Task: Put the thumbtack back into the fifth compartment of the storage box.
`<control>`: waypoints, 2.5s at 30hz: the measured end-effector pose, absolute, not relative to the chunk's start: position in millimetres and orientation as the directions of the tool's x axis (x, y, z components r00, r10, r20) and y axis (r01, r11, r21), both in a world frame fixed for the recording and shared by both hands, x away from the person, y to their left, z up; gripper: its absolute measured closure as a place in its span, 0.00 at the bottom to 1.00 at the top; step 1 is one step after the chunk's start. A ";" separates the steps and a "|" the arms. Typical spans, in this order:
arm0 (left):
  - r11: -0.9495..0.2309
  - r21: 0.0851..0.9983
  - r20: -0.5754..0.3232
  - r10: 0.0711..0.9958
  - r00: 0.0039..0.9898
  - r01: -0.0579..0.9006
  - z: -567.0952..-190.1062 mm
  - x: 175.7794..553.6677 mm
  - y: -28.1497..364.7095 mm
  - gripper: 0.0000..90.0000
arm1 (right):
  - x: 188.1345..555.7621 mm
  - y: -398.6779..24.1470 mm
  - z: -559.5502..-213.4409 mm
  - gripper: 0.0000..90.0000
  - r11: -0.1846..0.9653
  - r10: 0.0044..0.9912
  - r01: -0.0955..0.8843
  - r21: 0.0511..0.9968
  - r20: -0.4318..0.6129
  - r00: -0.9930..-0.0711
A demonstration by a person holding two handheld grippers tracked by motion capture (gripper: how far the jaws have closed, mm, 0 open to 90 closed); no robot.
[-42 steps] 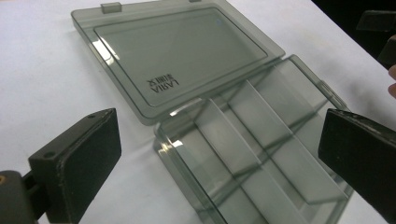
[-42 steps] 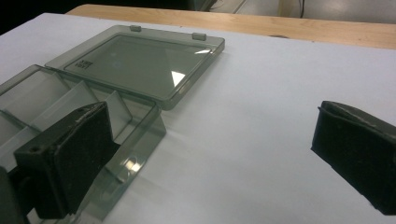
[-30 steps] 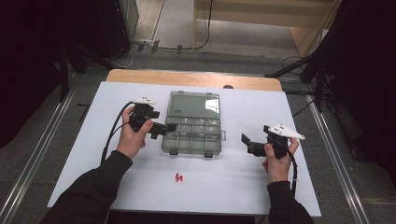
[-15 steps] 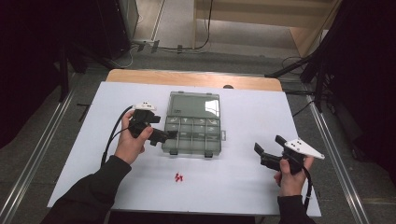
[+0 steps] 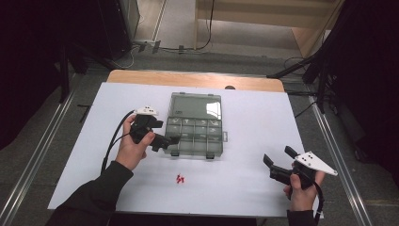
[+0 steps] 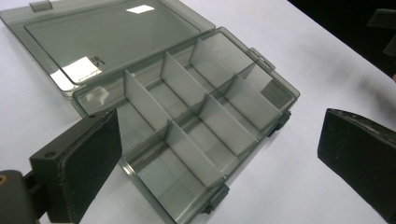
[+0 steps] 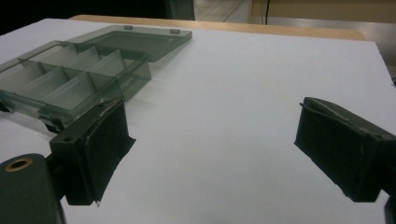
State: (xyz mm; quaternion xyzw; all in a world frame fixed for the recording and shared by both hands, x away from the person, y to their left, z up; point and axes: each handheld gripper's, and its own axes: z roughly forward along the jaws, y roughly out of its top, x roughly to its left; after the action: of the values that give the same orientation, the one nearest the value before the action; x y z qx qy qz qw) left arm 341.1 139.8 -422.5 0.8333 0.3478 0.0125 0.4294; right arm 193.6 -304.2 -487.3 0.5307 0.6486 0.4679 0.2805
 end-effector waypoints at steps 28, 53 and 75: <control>-0.493 0.641 -0.243 0.596 0.765 0.588 -442.7 290.2 124.8 0.06 | 173.3 -302.8 -503.6 0.15 0.020 0.947 0.427 0.904 0.119 -0.297; -0.565 0.568 -0.157 0.640 0.752 0.599 -471.1 256.6 116.4 0.66 | 174.6 -302.5 -507.2 0.15 0.028 0.948 0.433 0.901 0.113 -0.297; -0.579 0.527 -0.187 0.635 0.750 0.622 -485.3 252.3 110.7 0.81 | 175.1 -302.7 -508.1 0.16 0.028 0.949 0.438 0.898 0.114 -0.294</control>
State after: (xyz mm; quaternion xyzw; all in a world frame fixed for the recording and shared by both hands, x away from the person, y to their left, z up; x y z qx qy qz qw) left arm 252.3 110.7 -485.3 0.8885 0.3535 0.0111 0.2923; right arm 175.1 -302.7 -508.1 0.5250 0.6606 0.4587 0.2785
